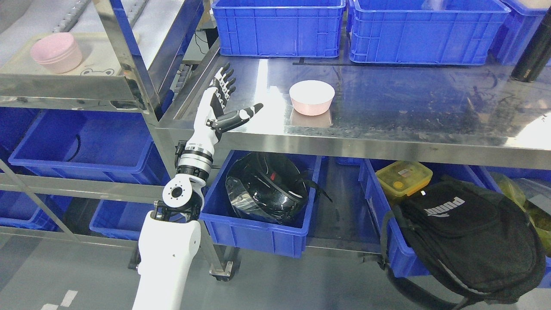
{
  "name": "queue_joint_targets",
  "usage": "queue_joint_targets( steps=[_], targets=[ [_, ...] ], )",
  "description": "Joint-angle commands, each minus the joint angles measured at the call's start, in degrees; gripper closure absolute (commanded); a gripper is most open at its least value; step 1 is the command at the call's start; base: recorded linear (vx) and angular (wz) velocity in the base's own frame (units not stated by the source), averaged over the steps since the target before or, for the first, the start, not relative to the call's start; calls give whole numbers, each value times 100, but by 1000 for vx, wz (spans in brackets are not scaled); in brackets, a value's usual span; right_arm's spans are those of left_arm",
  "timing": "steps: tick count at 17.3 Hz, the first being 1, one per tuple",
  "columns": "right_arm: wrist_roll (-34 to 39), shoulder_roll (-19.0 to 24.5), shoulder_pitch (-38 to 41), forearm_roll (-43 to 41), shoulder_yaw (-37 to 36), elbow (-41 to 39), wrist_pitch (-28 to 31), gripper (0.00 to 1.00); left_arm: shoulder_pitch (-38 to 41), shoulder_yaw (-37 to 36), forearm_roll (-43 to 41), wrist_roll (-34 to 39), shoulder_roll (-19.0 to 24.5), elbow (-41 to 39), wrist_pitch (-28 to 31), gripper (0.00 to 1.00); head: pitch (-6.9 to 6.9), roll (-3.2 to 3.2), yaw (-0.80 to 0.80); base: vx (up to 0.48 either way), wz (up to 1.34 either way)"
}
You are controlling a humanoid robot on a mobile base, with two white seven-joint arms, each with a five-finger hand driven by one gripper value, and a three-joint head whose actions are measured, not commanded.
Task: Stack pink IKEA bowl on shelf middle layer
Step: 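Reach the left hand toward the pink bowl on the steel shelf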
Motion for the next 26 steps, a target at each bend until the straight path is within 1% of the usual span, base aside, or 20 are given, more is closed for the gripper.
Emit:
queue_joint_targets(
  steps=[1, 3, 4, 5, 6, 7, 8, 10, 11, 12, 14, 16, 18, 19, 20, 22, 24, 26],
  targets=[
    [-4, -100, 123, 0, 0, -100, 0, 0, 11, -28, -11, -13, 94, 78, -47, 0, 0, 0, 0, 0, 0],
    [-4, -100, 123, 0, 0, -100, 0, 0, -138, 7, -11, -30, 94, 78, -47, 0, 0, 0, 0, 0, 0],
    [-4, -100, 123, 0, 0, -100, 0, 0, -452, -1, -46, -117, 94, 70, -39, 0, 0, 0, 0, 0, 0],
    [-4, -100, 123, 0, 0, -100, 0, 0, -673, -71, -168, -188, 360, 70, -12, 0, 0, 0, 0, 0, 0],
    [-4, -100, 123, 0, 0, -100, 0, 0, -849, -176, -692, -284, 650, 78, 83, 0, 0, 0, 0, 0, 0],
    [-4, -100, 123, 0, 0, -100, 0, 0, -1077, -429, -1811, -598, 949, 122, 285, 0, 0, 0, 0, 0, 0],
    [-4, -100, 123, 0, 0, -100, 0, 0, -1314, -632, -2605, -1158, 1082, 105, 313, 0, 0, 0, 0, 0, 0],
    [-4, -100, 123, 0, 0, -100, 0, 0, -1998, -853, -3785, -2781, 1267, 122, 357, 0, 0, 0, 0, 0, 0],
    [-4, -100, 123, 0, 0, -100, 0, 0, -2307, -932, -4313, -3364, 1346, 175, 357, 0, 0, 0, 0, 0, 0],
    [-4, -100, 123, 0, 0, -100, 0, 0, -2553, -1159, -4770, -3727, 1399, 253, 305, 0, 0, 0, 0, 0, 0],
    [-4, -100, 123, 0, 0, -100, 0, 0, -2783, -1686, -5413, -3958, 1409, 272, 295, 0, 0, 0, 0, 0, 0],
    [-4, -100, 123, 0, 0, -100, 0, 0, -2855, -1890, -5994, -4020, 1400, 324, 287, 0, 0, 0, 0, 0, 0],
    [-4, -100, 123, 0, 0, -100, 0, 0, -2881, -2127, -6154, -4073, 1374, 394, 217, 0, 0, 0, 0, 0, 0],
    [-4, -100, 123, 0, 0, -100, 0, 0, -2968, -2311, -6172, -4169, 1347, 543, 129, 4, 0, 0, 0, 0, 0],
    [-4, -100, 123, 0, 0, -100, 0, 0, -3099, -2470, -6172, -4257, 1269, 805, 85, 6, 0, 0, 0, 0, 0],
    [-4, -100, 123, 0, 0, -100, 0, 0, -3311, -2725, -6172, -4249, 971, 1368, 6, 6, 0, 0, 0, 0, 0],
    [-4, -100, 123, 0, 0, -100, 0, 0, -3425, -2761, -6216, -4223, 558, 2000, -187, 6, 0, 0, 0, 0, 0],
    [-4, -100, 123, 0, 0, -100, 0, 0, -3645, -2831, -6339, -4188, 364, 2537, -240, 6, 0, 0, 0, 0, 0]
  ],
)
